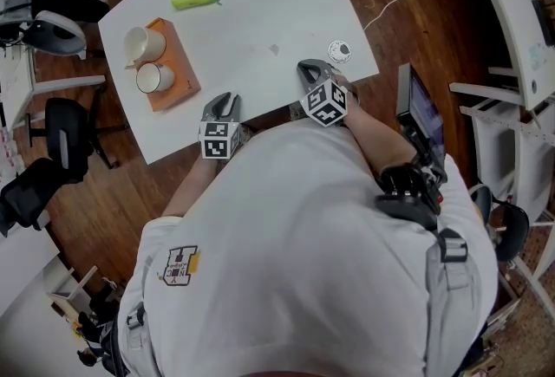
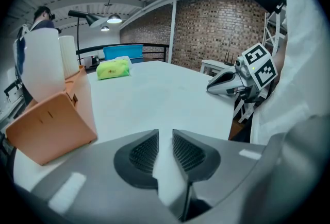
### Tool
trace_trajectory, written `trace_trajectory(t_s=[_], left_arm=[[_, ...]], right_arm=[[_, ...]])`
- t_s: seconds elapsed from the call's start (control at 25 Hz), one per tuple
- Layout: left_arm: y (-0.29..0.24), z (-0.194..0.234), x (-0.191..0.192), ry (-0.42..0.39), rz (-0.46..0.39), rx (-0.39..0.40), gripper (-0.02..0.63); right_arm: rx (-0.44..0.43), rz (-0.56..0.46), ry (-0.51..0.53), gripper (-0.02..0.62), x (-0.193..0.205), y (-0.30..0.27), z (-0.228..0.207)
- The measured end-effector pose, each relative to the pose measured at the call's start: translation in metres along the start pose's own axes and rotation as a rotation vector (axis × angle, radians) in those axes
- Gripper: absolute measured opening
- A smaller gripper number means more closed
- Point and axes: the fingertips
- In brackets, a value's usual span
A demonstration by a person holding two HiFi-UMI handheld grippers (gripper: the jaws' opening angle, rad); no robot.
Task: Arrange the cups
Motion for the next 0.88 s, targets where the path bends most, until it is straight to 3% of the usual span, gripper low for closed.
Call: trace_trajectory(t_s=[0.6, 0.88], left_arm=[[-0.0011, 0.0005, 0.0032, 0.002, 0.000, -0.014, 0.078], [-0.0024, 0.0031, 0.0059, -0.035, 0.001, -0.038, 0.077]], right_arm=[[-0.002, -0.004, 0.008, 0.000, -0.0002, 0.0006, 0.0013], [-0.020, -0.010, 0.029, 0.000, 0.0005, -0.0017, 0.0054]])
Point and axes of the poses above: the fingertips, and each gripper's own axes: y backward along the fingers, z to its left, x out of its underside, and after that the axes turned 14 degrees about -y, right-handed
